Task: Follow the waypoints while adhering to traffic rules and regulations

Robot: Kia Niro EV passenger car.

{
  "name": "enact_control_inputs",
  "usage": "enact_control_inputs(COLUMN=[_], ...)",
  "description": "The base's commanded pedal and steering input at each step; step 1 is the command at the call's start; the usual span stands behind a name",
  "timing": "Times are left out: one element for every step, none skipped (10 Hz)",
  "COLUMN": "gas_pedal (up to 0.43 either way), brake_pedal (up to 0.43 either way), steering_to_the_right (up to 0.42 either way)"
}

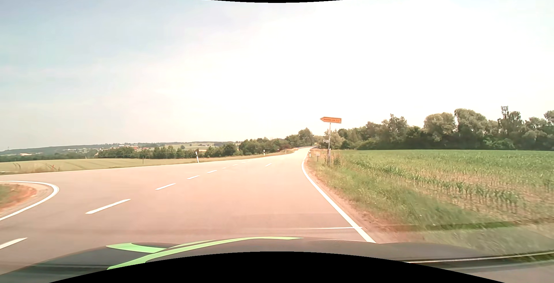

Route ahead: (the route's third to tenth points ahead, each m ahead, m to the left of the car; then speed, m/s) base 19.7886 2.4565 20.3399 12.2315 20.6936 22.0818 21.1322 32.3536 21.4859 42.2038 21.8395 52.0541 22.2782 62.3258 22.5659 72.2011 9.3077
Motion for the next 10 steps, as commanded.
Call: enact_control_inputs(gas_pedal=[0.000, 0.000, 0.000, 0.000, 0.000, 0.000, 0.000, 0.000, 0.000, 0.000], brake_pedal=[0.232, 0.232, 0.232, 0.232, 0.232, 0.232, 0.232, 0.220, 0.220, 0.213], steering_to_the_right=[0.034, 0.025, 0.009, -0.008, -0.025, -0.047, -0.066, -0.093, -0.118, -0.142])
